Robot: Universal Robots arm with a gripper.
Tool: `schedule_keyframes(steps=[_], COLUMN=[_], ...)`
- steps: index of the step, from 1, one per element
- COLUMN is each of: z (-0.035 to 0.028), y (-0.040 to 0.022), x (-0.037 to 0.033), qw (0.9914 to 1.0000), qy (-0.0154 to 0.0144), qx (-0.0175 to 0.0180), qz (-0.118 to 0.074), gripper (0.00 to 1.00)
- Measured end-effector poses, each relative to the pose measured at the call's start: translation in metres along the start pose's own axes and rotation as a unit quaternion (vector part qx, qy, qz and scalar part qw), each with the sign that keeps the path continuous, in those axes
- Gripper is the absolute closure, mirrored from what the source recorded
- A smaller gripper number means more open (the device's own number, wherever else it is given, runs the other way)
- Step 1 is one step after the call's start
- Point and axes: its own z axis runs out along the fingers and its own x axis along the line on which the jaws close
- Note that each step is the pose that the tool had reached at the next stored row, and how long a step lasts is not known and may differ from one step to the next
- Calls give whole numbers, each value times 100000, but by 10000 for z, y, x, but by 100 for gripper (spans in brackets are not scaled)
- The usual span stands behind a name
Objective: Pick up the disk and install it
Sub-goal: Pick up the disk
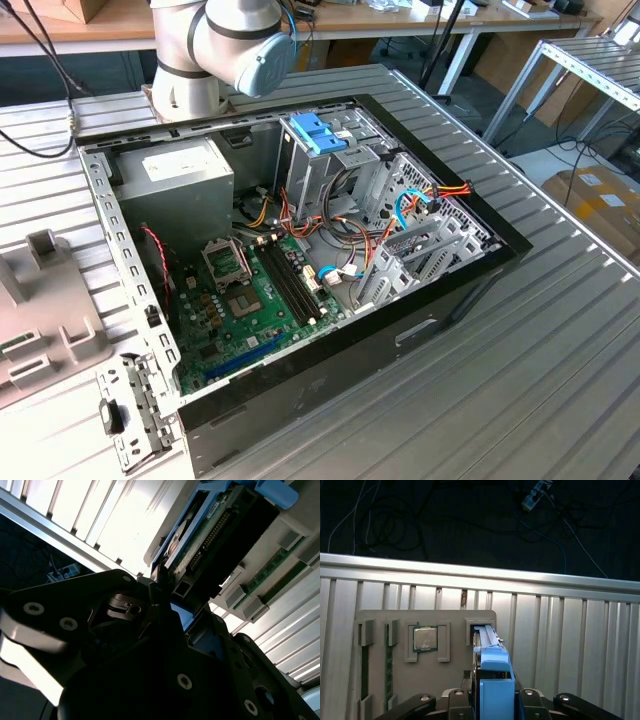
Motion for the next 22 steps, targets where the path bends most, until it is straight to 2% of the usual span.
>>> schedule_keyframes(steps=[8,22], z=[-80,-222], y=[4,11], x=[-5,-14], qw=[99999,99996], qy=[-479,-879], qx=[30,60], qz=[-23,-45], gripper=[63,63])
